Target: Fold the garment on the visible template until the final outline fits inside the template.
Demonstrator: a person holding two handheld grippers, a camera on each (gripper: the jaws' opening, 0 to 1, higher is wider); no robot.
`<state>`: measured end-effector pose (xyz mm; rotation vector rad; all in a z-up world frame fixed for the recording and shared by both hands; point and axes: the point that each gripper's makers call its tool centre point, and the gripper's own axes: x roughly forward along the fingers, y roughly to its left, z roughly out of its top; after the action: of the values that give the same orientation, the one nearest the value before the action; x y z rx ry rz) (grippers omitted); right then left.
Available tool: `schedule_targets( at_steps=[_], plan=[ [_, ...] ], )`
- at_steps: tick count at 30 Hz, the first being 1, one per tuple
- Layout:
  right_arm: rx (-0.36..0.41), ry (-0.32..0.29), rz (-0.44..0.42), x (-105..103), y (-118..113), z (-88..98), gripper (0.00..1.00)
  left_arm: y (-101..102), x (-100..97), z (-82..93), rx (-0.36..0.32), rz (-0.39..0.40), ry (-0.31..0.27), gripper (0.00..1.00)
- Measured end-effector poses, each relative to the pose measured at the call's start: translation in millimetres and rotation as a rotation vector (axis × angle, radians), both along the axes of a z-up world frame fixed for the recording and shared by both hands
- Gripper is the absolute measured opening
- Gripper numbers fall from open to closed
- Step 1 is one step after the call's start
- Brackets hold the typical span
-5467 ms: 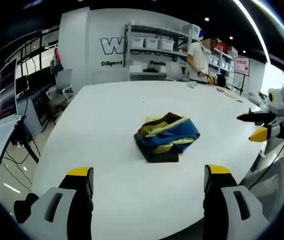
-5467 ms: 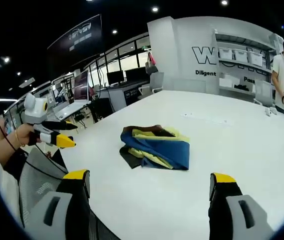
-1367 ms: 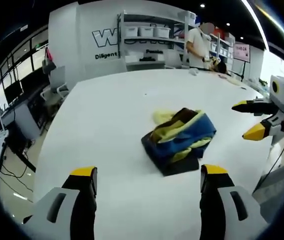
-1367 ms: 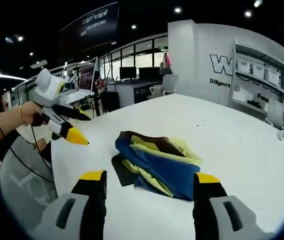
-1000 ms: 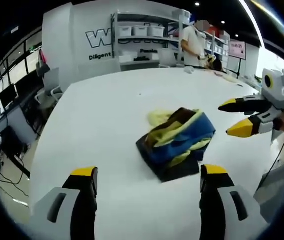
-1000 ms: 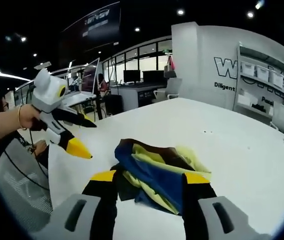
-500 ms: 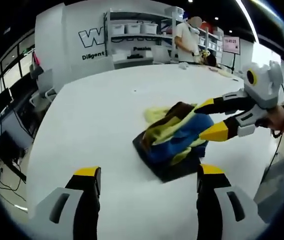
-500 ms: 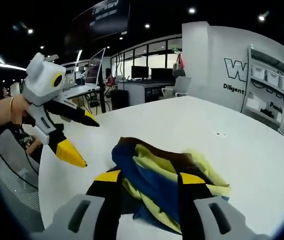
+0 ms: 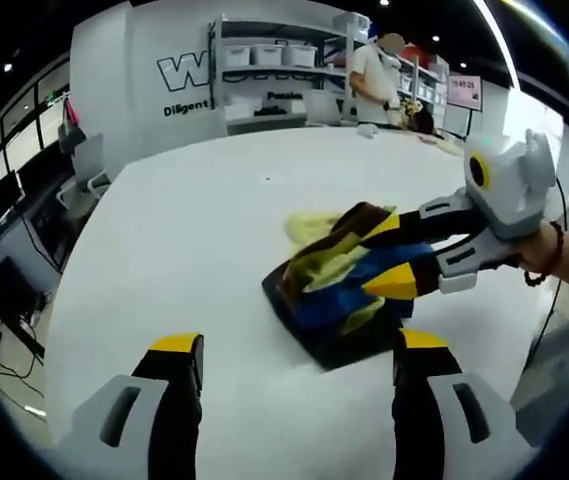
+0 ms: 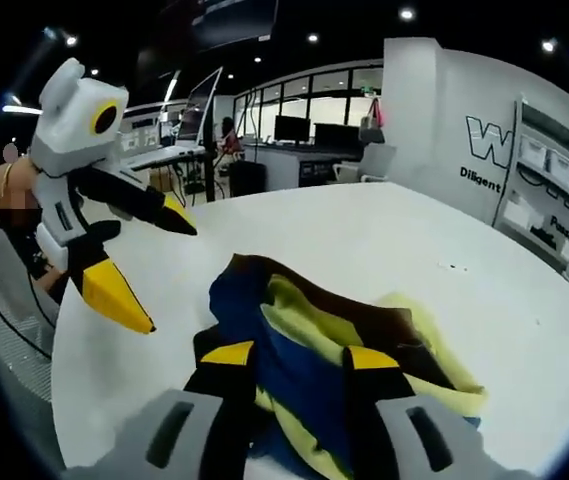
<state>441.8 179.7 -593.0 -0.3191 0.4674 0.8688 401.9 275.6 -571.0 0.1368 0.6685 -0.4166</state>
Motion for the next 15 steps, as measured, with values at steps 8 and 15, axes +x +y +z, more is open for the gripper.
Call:
schedule_targets(
  at_steps=[8, 15],
  plan=[
    [-0.038, -0.044, 0.007, 2.0, -0.1, 1.2, 0.16, 1.2, 0.3, -0.9, -0.002, 0.002, 0.001, 0.77],
    [-0.057, -0.053, 0.044, -7.4, 10.0, -4.1, 0.03, 2.8, 0.0, 1.8, -0.015, 0.013, -0.004, 0.76]
  ],
)
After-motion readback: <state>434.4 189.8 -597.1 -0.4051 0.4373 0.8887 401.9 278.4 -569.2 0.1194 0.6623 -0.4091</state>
